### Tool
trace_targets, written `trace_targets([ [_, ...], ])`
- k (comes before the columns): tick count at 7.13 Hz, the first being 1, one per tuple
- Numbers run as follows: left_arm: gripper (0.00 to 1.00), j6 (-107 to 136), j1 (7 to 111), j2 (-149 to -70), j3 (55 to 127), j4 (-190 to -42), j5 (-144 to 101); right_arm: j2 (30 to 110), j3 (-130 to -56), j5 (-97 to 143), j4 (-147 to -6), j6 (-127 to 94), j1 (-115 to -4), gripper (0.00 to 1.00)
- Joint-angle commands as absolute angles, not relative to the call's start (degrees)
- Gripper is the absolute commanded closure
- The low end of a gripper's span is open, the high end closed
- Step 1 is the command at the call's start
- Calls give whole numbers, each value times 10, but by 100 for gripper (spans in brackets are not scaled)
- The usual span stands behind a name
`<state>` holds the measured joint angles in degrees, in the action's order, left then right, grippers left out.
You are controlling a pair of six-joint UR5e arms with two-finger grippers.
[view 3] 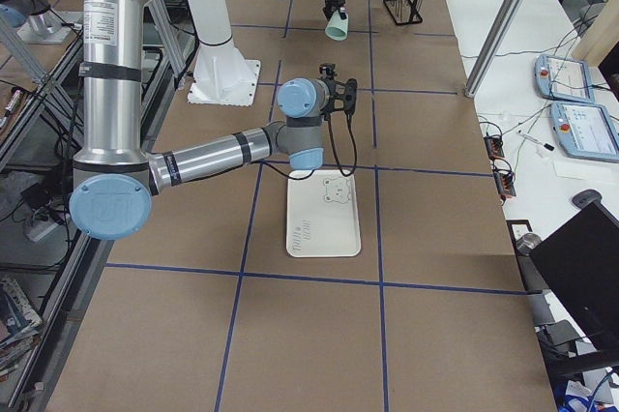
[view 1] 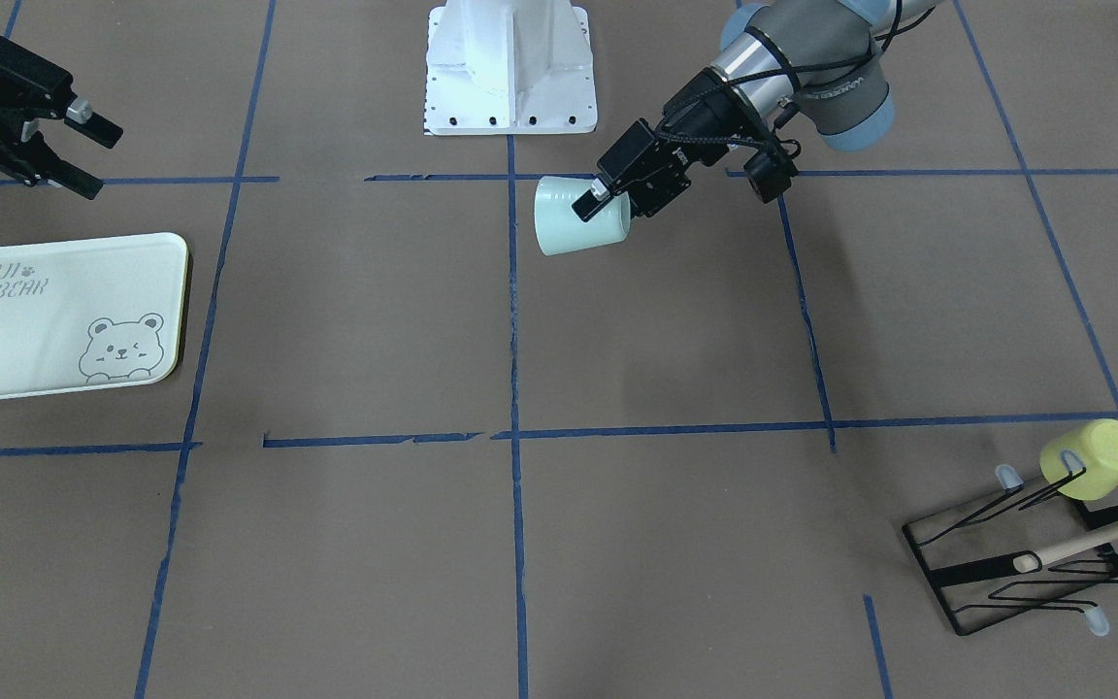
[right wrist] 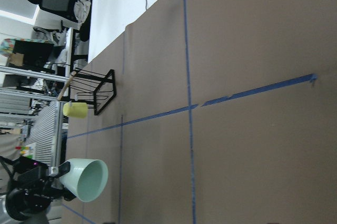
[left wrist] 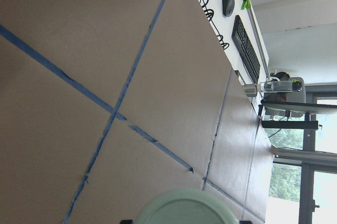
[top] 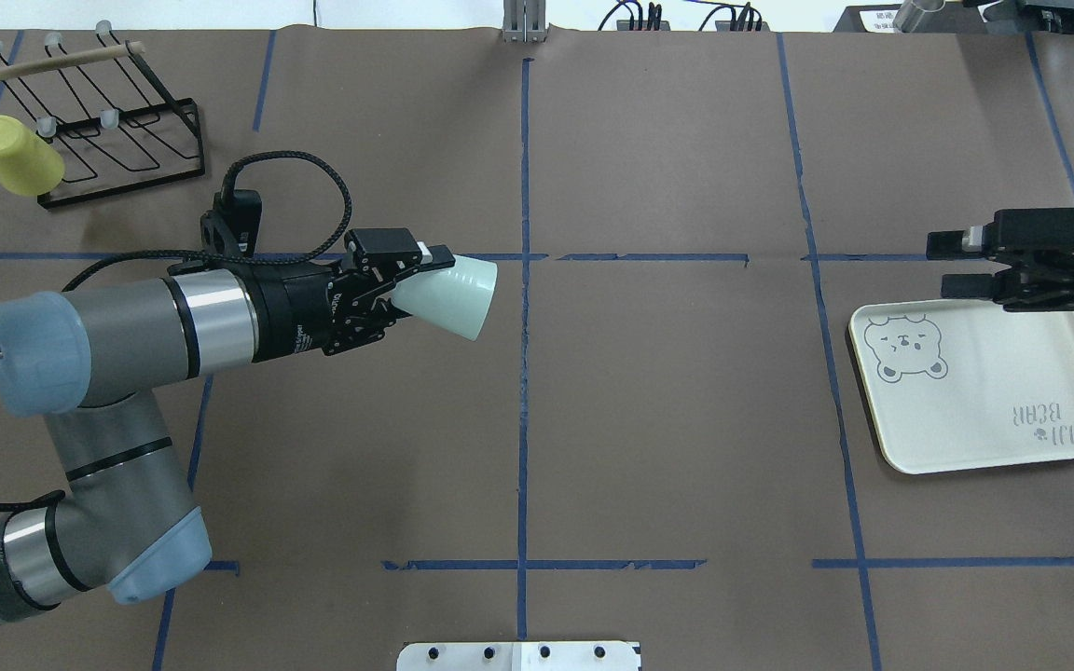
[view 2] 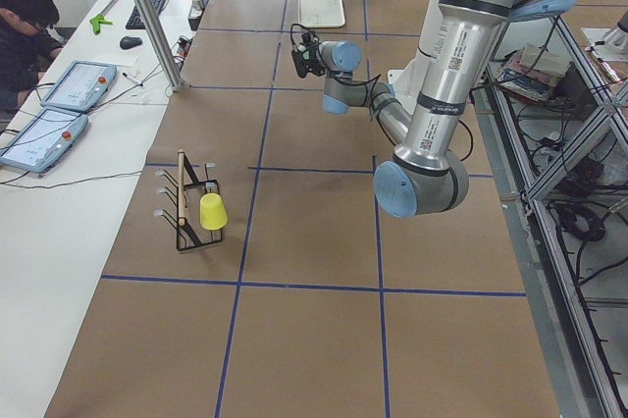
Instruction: Left arm grabs green cup and hands to right arm on tray
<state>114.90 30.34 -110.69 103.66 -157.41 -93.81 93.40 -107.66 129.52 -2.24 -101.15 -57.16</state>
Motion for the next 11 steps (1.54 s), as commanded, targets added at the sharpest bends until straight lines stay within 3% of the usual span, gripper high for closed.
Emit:
trace_targets([
  [1, 41, 1194, 294, -1132, 1036, -1608, -938, 932, -1076, 1156, 94, -1077, -465, 0],
  [5, 41, 1205, 265, -1132, 1032, -1694, -938, 845, -1054, 1067, 164, -1142, -353, 0],
  [11, 41, 1205, 258, -1144, 1025, -1694, -938, 757, -1054, 992, 82, -1143, -287, 0],
])
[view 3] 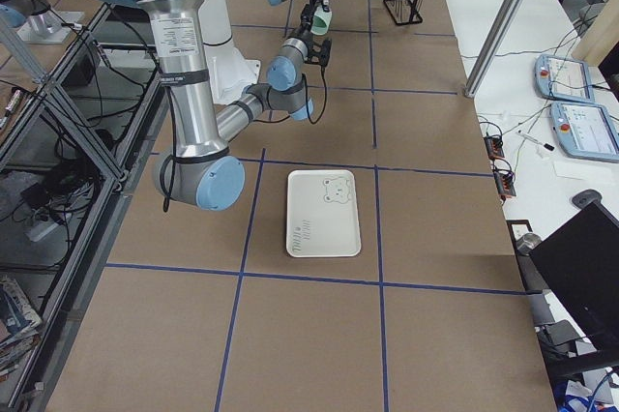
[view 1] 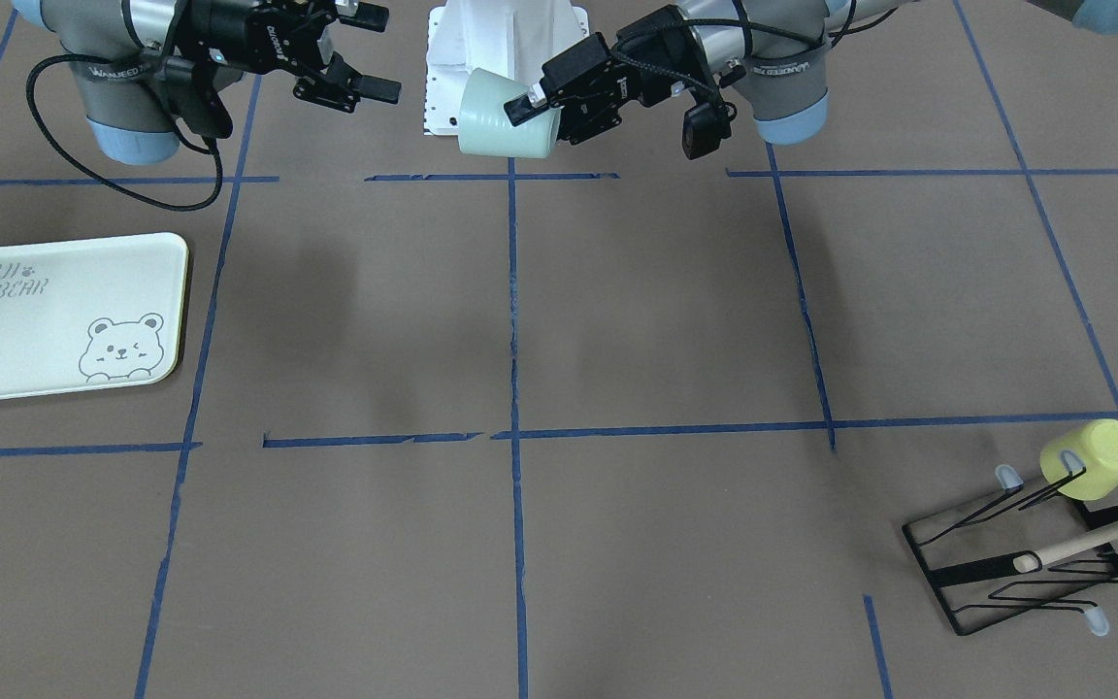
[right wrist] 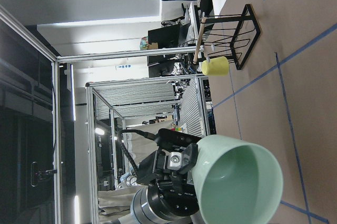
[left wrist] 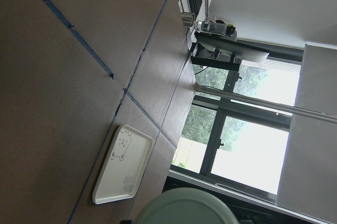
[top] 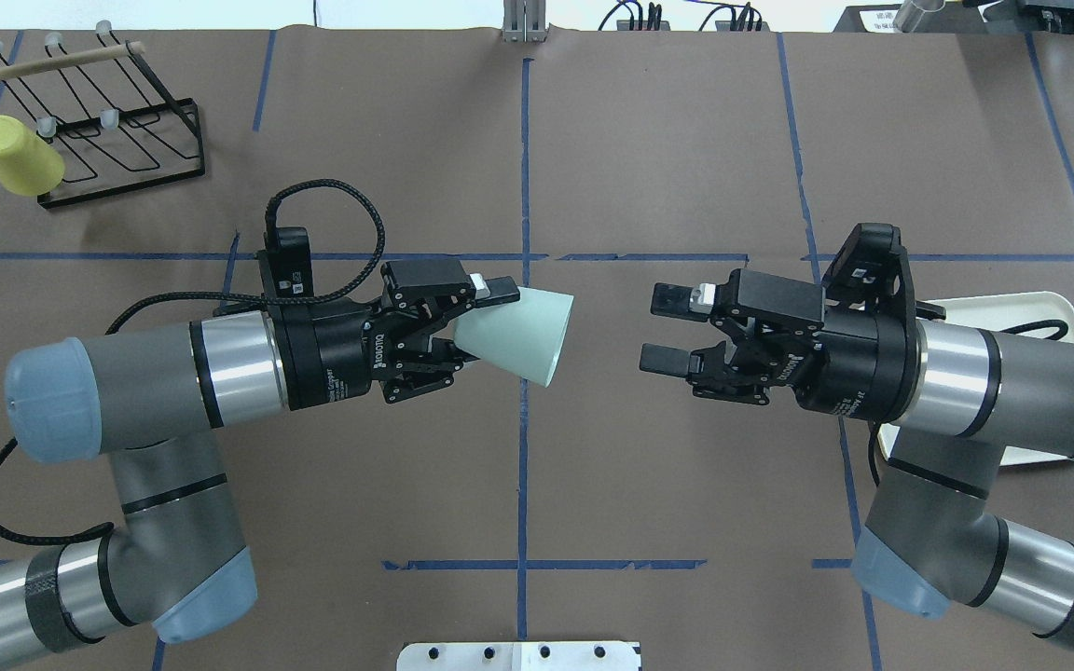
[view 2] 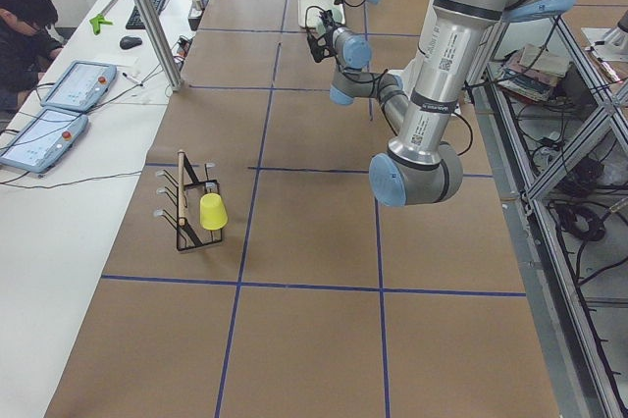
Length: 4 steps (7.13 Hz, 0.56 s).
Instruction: Left arm grabs green cup and hands to right arm on tray
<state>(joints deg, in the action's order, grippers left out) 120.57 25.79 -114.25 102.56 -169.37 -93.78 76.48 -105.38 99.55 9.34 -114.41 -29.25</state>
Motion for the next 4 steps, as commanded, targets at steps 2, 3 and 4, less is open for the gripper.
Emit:
trace_targets([
  [2, 41, 1206, 258, -1146, 1025, -1694, -939, 734, -1054, 990, 50, -1142, -282, 0],
  [3, 41, 1206, 257, -1145, 1025, -1694, -939, 730, -1053, 989, 47, -1142, -280, 0],
  [4, 41, 1206, 256, -1146, 1025, -1693, -939, 723, -1044, 986, 46, -1142, -280, 0],
])
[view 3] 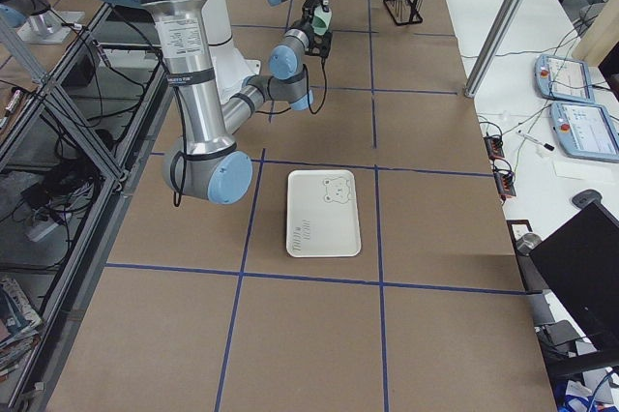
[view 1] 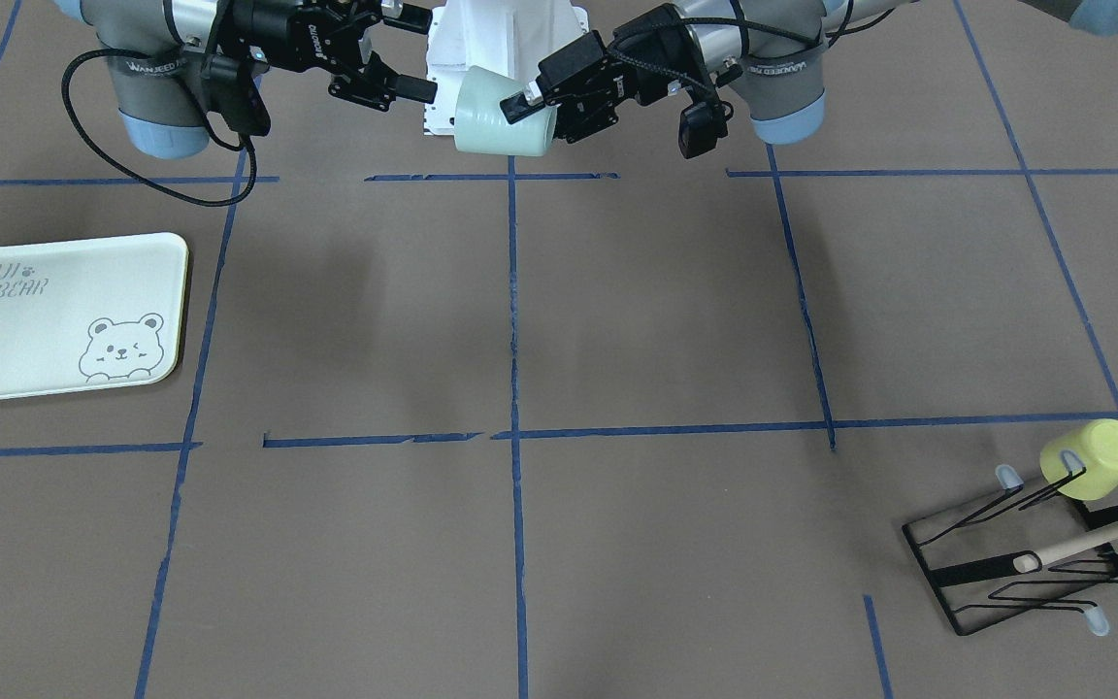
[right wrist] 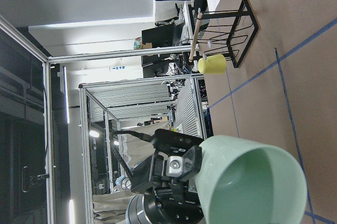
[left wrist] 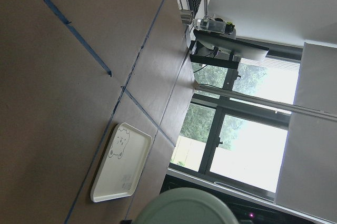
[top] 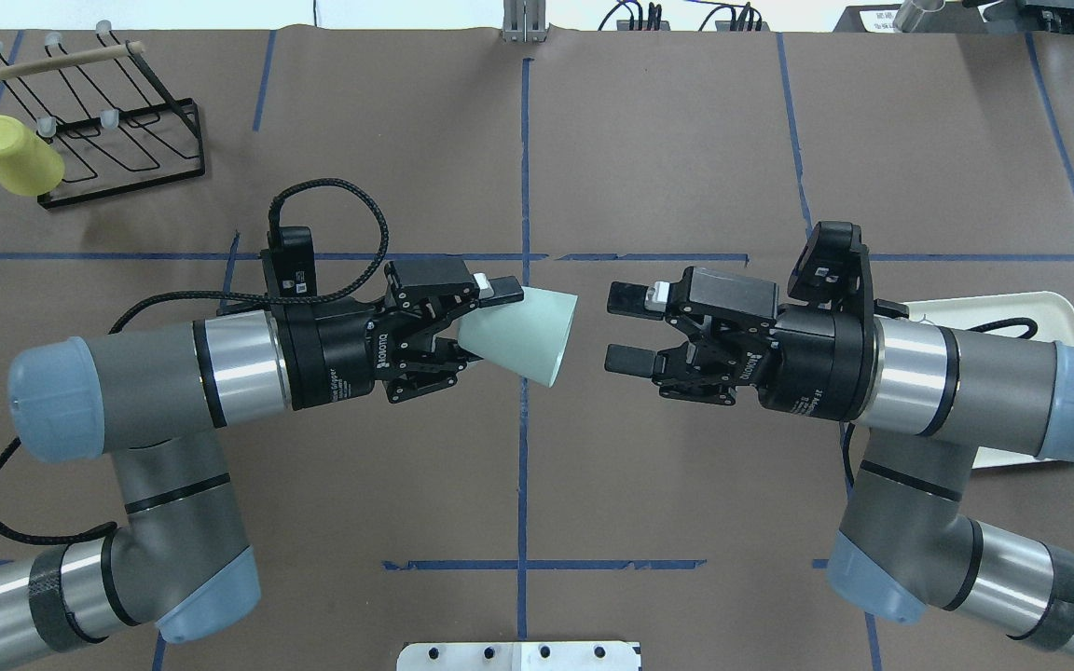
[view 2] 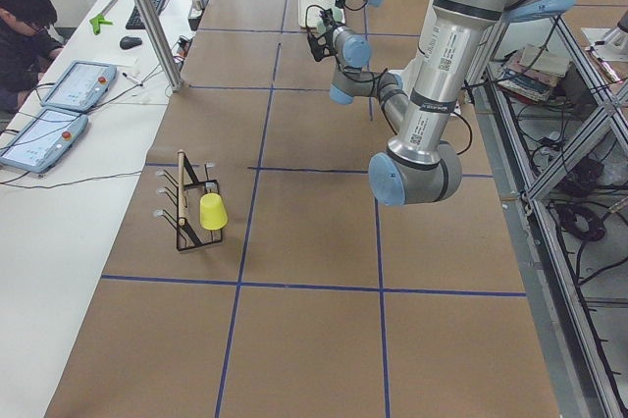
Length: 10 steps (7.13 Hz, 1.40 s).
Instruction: Left arm grabs green cup and hands to right arm on tray
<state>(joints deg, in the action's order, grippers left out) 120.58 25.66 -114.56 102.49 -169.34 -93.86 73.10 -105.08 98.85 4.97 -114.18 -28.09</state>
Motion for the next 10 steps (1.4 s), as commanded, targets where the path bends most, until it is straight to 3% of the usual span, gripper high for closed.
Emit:
trace_targets([
  [1, 41, 1206, 251, -1146, 1026, -1694, -939, 705, -1023, 986, 46, -1142, -280, 0],
  [8, 41, 1205, 247, -1149, 1024, -1693, -939, 671, -1011, 974, 17, -1143, -279, 4],
  [10, 41, 1205, 247, -1149, 1024, -1693, -939, 671, -1011, 974, 17, -1144, -279, 10],
])
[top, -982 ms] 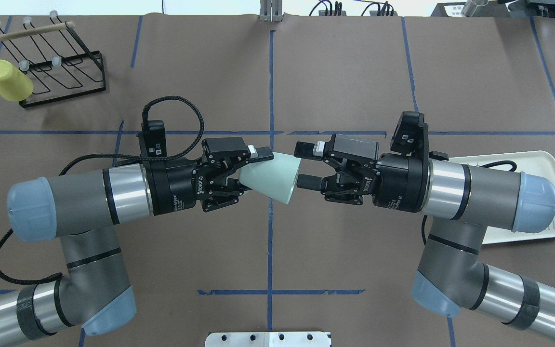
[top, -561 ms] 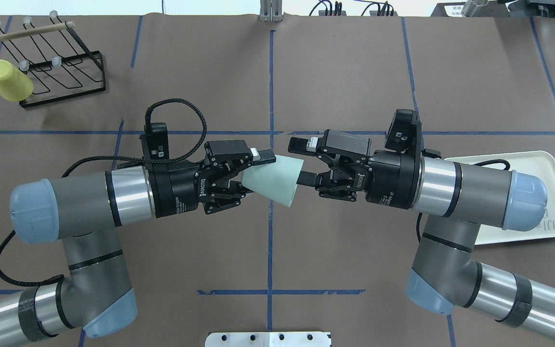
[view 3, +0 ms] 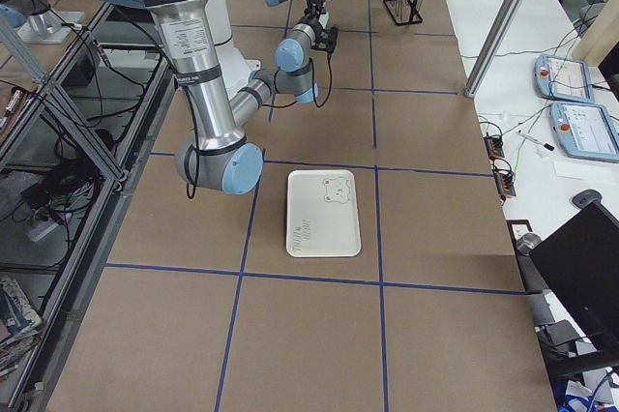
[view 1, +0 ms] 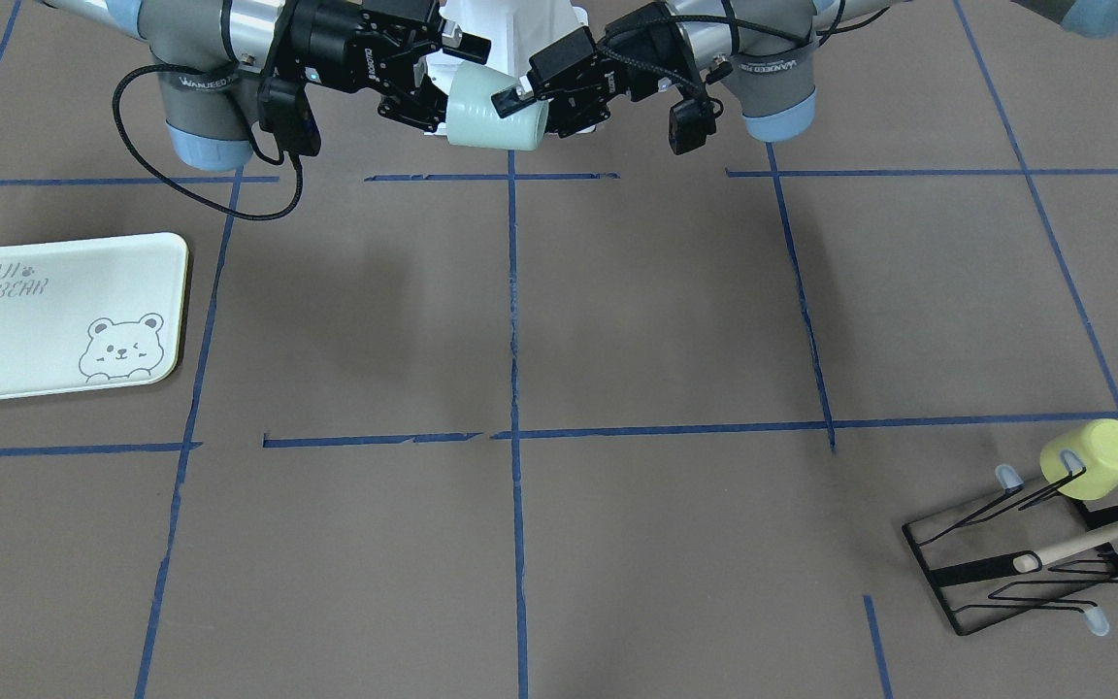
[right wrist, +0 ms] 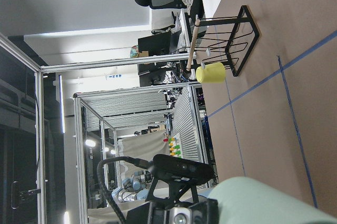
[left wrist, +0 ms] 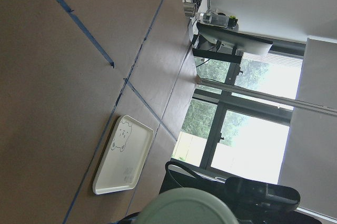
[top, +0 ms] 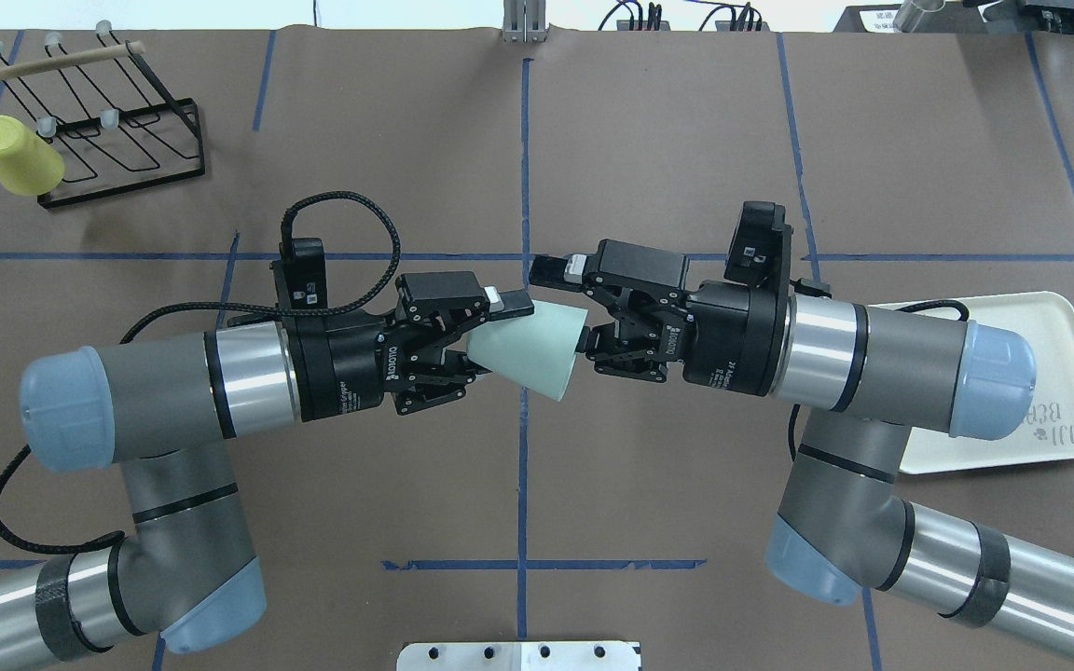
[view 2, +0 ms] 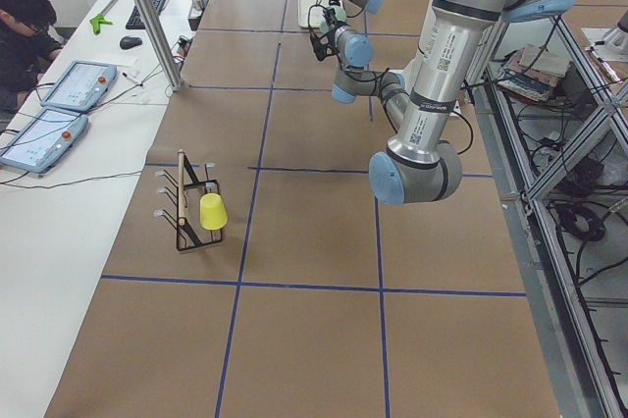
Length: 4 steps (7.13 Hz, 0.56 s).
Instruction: Left arm grabs green cup and hands to right arm on tray
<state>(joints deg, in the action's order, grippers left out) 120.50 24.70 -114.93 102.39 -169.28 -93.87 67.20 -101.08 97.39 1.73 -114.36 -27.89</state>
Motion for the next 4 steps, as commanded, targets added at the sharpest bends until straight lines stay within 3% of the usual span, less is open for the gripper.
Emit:
trace_targets([
  [1, 41, 1205, 247, -1150, 1024, -1693, -939, 671, -1011, 974, 17, -1160, -278, 29],
  [2, 41, 1205, 247, -1150, 1025, -1693, -939, 671, -1011, 974, 17, -1178, -278, 56],
  [4, 41, 1204, 247, -1149, 1026, -1693, -939, 672, -1011, 974, 17, -1178, -278, 68],
])
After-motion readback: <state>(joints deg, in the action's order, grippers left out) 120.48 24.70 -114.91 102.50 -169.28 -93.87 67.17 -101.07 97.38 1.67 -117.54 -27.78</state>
